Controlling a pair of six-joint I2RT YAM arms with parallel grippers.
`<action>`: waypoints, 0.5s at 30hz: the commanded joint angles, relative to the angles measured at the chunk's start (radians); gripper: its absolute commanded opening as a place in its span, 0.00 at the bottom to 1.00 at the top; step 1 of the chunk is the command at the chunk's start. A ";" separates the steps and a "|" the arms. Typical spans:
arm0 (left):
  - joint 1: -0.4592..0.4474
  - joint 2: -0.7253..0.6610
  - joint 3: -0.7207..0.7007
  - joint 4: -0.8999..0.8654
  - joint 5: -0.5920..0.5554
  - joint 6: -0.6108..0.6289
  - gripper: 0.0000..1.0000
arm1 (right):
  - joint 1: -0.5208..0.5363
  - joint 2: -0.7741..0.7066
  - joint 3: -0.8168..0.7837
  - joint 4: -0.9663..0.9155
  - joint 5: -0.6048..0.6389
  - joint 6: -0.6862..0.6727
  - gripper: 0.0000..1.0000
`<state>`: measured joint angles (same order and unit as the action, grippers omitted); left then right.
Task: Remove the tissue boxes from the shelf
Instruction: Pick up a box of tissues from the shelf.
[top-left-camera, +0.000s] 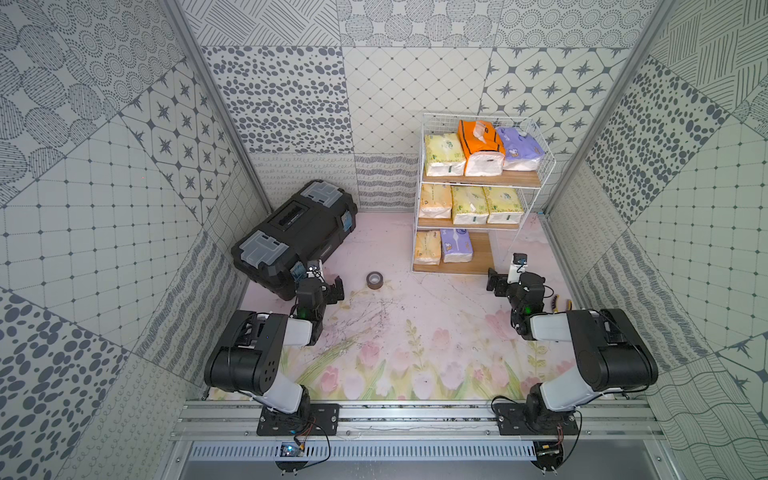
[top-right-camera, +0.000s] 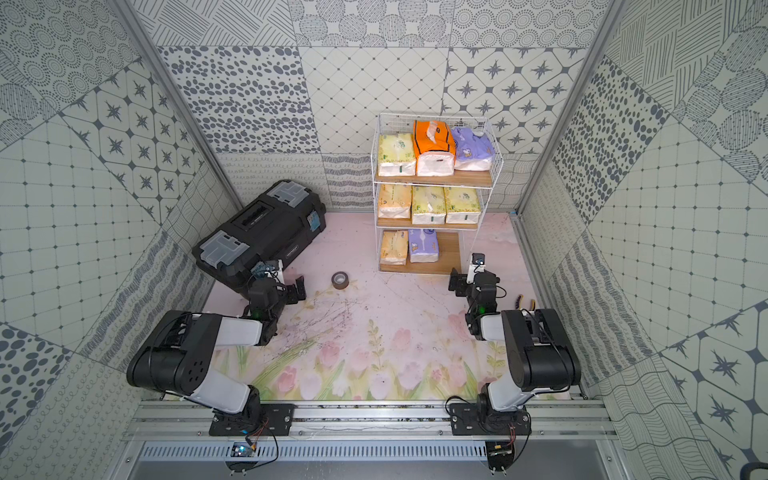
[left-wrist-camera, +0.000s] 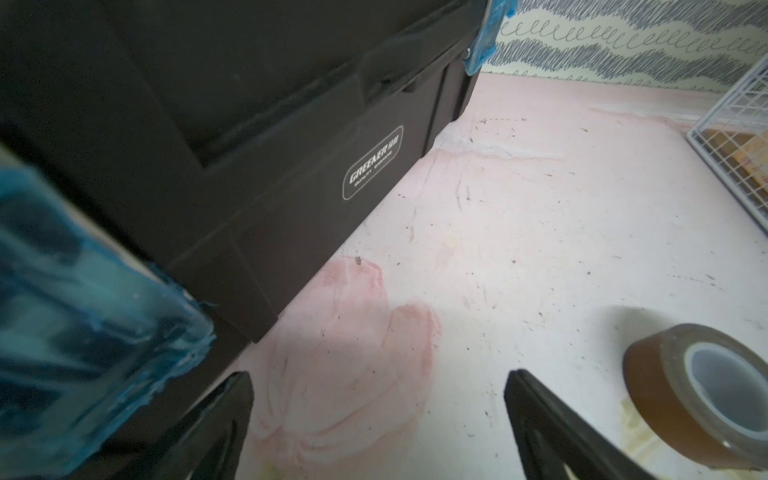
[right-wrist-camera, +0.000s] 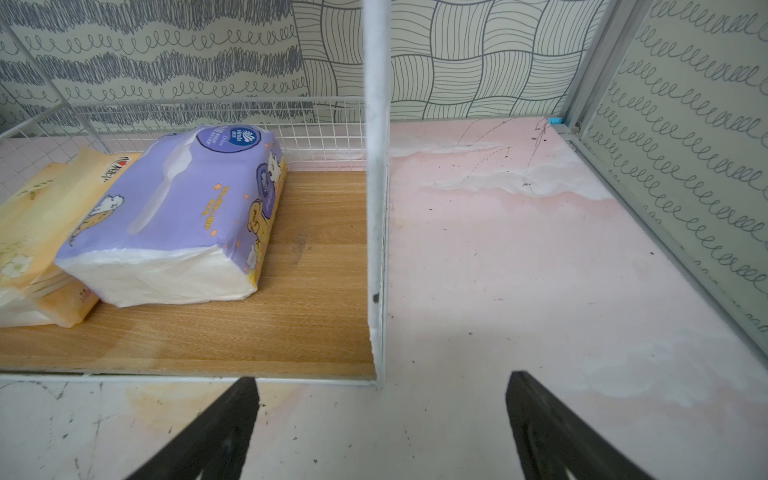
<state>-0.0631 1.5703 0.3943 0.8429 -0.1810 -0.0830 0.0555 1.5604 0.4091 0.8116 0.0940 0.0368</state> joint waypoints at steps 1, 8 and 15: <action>-0.003 -0.052 -0.008 0.003 0.060 0.038 0.99 | 0.013 -0.053 -0.034 0.059 0.127 0.023 0.97; -0.081 -0.305 0.062 -0.336 -0.001 0.026 0.99 | 0.014 -0.453 -0.012 -0.333 0.150 0.097 0.97; -0.129 -0.561 0.108 -0.617 0.018 -0.119 0.99 | -0.018 -0.805 -0.081 -0.585 0.138 0.394 0.97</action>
<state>-0.1719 1.1511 0.4633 0.5041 -0.1707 -0.0967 0.0479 0.8467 0.3782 0.3706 0.2501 0.2760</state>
